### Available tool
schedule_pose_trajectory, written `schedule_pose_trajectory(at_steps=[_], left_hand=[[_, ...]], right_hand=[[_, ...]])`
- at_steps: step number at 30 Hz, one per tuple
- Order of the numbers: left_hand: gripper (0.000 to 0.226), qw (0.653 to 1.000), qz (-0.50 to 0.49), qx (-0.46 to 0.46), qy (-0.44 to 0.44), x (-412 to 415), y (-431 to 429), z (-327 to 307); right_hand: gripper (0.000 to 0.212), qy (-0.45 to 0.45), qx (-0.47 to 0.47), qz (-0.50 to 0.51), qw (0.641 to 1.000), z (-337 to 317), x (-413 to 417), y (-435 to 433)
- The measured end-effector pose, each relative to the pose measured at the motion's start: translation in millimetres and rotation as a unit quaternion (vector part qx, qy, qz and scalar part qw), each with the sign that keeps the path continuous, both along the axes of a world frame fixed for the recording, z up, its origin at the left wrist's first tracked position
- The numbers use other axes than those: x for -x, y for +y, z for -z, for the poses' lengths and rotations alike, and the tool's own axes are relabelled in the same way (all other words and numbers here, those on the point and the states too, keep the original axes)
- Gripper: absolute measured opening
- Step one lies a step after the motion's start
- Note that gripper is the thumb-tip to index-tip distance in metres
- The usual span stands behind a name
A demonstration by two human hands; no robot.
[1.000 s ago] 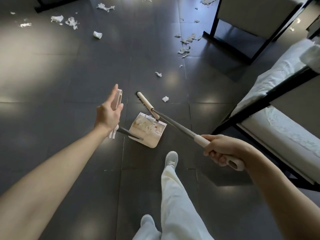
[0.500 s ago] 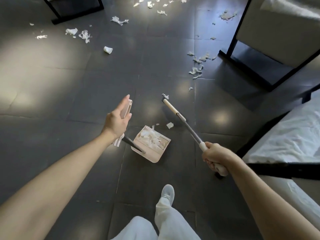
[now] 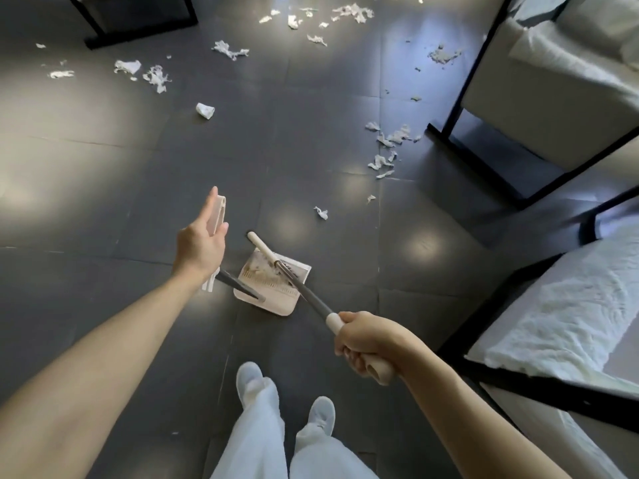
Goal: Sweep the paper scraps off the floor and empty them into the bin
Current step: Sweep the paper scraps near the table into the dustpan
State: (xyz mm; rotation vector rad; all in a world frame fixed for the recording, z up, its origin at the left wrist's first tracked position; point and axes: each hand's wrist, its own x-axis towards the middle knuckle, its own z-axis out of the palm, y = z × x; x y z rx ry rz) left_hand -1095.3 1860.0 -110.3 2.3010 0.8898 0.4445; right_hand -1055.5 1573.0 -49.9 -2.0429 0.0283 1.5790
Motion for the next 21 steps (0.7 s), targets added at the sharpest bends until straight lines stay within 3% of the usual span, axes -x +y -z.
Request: schedule_pose_trajectory(at_steps=[8, 21], left_hand=[[0.063, 0.986, -0.128, 0.025, -0.106, -3, 179, -81], [0.064, 0.958, -0.179, -0.065, -0.215, -51, 556, -207]], right_hand=[[0.017, -0.123, -0.053, -0.139, 0.981, -71, -57, 193], [0.026, -0.145, -0.162, -0.139, 0.966, -151, -175, 603]])
